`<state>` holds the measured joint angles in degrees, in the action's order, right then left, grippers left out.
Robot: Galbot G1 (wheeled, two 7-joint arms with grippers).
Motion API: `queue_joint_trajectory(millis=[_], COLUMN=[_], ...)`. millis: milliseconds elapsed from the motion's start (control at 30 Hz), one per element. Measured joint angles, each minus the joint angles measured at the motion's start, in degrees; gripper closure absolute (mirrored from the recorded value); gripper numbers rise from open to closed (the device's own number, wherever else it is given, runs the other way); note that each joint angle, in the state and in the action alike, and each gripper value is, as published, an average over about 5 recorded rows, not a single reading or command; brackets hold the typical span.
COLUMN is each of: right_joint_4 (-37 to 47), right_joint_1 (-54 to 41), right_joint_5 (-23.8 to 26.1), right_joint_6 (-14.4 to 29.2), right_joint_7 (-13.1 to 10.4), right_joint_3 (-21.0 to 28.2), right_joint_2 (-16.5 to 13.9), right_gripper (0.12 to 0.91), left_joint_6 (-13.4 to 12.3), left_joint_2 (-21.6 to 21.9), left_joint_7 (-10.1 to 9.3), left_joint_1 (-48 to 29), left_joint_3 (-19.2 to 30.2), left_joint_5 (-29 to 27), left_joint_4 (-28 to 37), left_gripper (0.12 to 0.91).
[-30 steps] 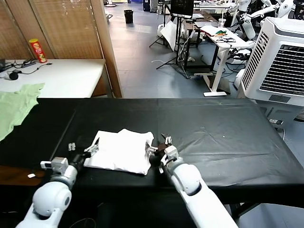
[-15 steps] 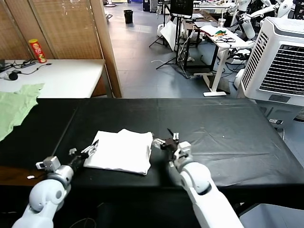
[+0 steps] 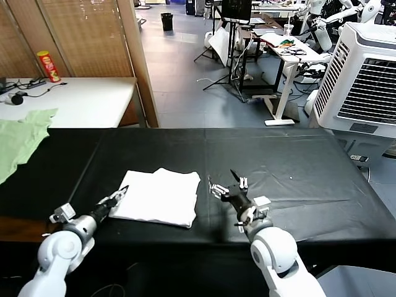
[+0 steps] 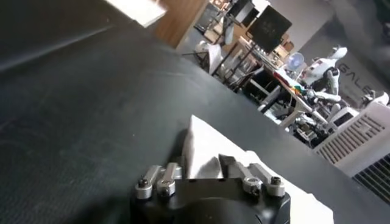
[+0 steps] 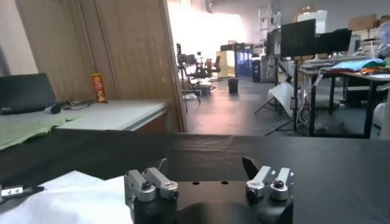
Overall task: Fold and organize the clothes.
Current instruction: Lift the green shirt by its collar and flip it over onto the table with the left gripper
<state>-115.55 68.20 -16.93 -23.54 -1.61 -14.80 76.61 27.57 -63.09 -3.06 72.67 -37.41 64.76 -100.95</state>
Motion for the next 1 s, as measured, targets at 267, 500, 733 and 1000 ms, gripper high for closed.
queue_joint_trajectory(millis=[267, 500, 733, 1000], right_joint_4=[-0.87, -0.66, -0.35, 0.08], right_joint_1=[1.65, 2.78, 2.83, 4.15], right_joint_5=[1.68, 4.17, 4.89, 5.40], right_joint_6=[0.24, 0.28, 0.14, 0.42], right_joint_7=[-0.10, -0.64, -1.39, -1.11], right_joint_3=[-0.80, -0.91, -0.80, -0.63], right_joint_2=[0.10, 0.65, 0.96, 1.39], right_gripper=[0.227, 0.227, 0.227, 0.227], left_joint_6=[-1.06, -1.98, -2.10, -0.52], left_joint_2=[-0.24, 2.06, 8.85, 12.88], left_joint_7=[-1.64, -1.76, -1.77, -2.93], left_joint_1=[0.88, 3.25, 5.31, 6.31], left_joint_3=[-1.18, -3.61, -8.18, -11.07], left_joint_5=[-8.63, -25.16, -36.27, -44.89], left_joint_4=[-2.37, -6.47, -10.09, -18.72], left_gripper=[0.881, 0.888, 0.888, 0.888])
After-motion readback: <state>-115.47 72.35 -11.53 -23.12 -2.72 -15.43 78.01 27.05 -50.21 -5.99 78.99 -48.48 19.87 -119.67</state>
